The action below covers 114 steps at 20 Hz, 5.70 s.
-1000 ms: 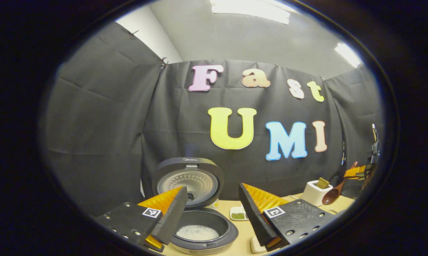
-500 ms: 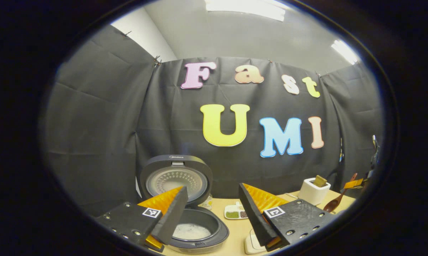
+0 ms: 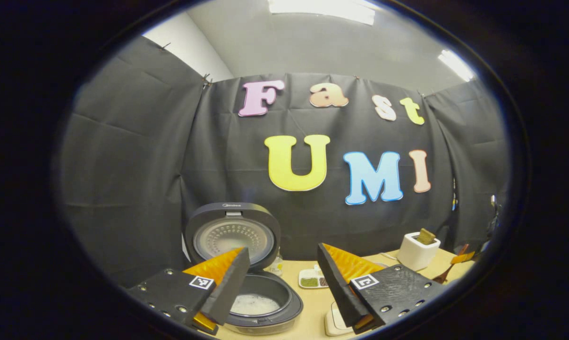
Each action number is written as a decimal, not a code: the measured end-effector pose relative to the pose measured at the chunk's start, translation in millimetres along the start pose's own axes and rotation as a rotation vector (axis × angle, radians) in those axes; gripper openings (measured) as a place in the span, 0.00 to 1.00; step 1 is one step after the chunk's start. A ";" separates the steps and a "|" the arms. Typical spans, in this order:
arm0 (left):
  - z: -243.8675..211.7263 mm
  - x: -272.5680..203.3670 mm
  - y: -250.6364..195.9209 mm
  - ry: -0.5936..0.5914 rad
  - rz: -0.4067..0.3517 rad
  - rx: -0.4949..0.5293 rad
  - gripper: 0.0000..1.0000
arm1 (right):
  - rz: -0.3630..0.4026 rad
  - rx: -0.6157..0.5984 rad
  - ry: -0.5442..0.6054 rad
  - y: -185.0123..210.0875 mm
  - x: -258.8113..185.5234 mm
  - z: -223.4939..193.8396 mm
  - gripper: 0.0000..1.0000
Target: Close the left gripper, press the button to open the rice cooker; take a wooden spoon from the chopstick holder with the right hand, scoop a spoonful of rice and pour it into the rice cooker, then put the wooden spoon back into the chopstick holder.
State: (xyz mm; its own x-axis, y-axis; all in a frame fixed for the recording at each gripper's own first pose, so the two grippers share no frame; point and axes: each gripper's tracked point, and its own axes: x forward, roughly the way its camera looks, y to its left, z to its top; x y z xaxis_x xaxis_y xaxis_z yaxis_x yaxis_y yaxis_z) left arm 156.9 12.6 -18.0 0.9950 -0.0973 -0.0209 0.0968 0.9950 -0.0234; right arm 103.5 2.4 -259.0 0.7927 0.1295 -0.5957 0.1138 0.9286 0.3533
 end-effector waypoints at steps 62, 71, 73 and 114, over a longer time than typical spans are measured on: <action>-19.8 134.0 101.6 0.245 0.193 -0.059 0.91 | 0.109 -0.440 -0.381 94.7 -107.9 144.1 0.98; -66.3 86.2 77.6 0.320 0.164 -0.065 0.93 | 0.136 -0.448 -0.386 103.8 -108.7 143.6 0.98; -77.1 78.9 73.3 0.337 0.155 -0.070 0.93 | 0.135 -0.451 -0.385 104.3 -109.9 143.3 0.98; -51.8 -10.0 -9.2 0.117 0.094 -0.009 0.89 | 0.249 -0.517 -0.415 104.7 -116.1 141.1 1.00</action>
State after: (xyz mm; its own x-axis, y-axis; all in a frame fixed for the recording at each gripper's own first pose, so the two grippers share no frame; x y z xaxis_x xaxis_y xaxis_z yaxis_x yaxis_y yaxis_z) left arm 144.9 3.3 -69.3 0.9902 -0.0062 -0.1398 0.0028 0.9997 -0.0245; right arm 107.9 35.5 -51.1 0.9326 0.3117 -0.1817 -0.3181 0.9481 -0.0059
